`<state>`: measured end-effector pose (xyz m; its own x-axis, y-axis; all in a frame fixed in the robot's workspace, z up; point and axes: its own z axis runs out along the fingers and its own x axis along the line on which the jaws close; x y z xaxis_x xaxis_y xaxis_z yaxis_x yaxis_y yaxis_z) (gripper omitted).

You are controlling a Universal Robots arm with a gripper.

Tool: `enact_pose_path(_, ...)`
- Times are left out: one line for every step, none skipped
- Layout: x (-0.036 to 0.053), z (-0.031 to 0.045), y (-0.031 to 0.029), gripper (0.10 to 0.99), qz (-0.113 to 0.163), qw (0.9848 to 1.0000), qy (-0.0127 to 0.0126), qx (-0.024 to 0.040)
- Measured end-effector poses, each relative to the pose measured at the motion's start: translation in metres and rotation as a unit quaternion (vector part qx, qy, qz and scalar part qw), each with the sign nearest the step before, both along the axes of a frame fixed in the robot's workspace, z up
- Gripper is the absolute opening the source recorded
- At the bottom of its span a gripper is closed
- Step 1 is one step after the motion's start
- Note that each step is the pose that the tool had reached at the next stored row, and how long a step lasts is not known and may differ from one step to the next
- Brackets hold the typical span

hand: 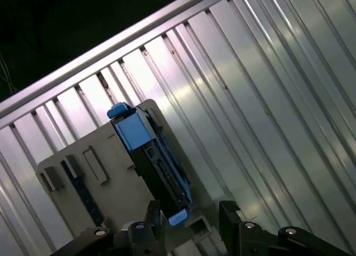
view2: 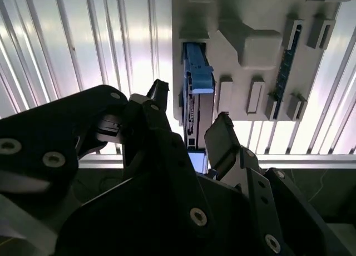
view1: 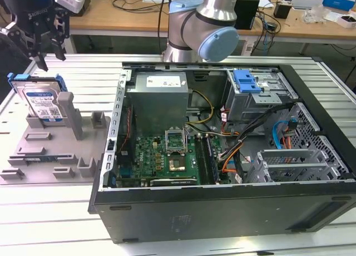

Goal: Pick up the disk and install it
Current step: 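Pick up the disk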

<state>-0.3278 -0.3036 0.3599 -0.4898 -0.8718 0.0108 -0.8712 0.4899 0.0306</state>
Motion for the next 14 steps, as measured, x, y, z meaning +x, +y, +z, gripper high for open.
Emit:
enact_pose_path(0.0,-0.0002,0.0,0.541,0.01,1.0,-0.0018,-0.0001)
enact_pose_path(0.0,-0.0003,0.0,0.541,0.017,0.9998,-0.0032,-0.0002)
enact_pose_path(0.0,-0.0005,0.0,0.541,0.03,0.9995,-0.0054,-0.0004)
enact_pose_path(0.0,-0.0007,0.0,0.541,0.042,0.9991,-0.0077,-0.0006)
enact_pose_path(0.0,-0.0008,0.0,0.541,0.05,0.9987,-0.0091,-0.0007)
enact_pose_path(0.0,-0.0009,0.0,0.541,0.057,0.9983,-0.0102,-0.0008)
enact_pose_path(0.0,-0.0012,0.0,0.541,0.069,0.9975,-0.0124,-0.001)
enact_pose_path(0.0,-0.0012,0.0,0.541,0.078,0.9969,-0.014,-0.0011)
enact_pose_path(0.0,-0.0013,0.0,0.541,0.085,0.9963,-0.0154,-0.0011)
enact_pose_path(0.0,-0.0015,0.0,0.541,0.097,0.9952,-0.0176,-0.0012)
enact_pose_path(0.0,-0.0017,0.0,0.541,0.107,0.9941,-0.0196,-0.0012)
enact_pose_path(0.0,-0.0018,0.0,0.541,0.115,0.9932,-0.0211,-0.0013)
enact_pose_path(0.0,-0.0019,0.0,0.541,0.129,0.9913,-0.0235,-0.0013)
enact_pose_path(0.0,-0.0021,0.0,0.541,0.144,0.9892,-0.0259,-0.0013)
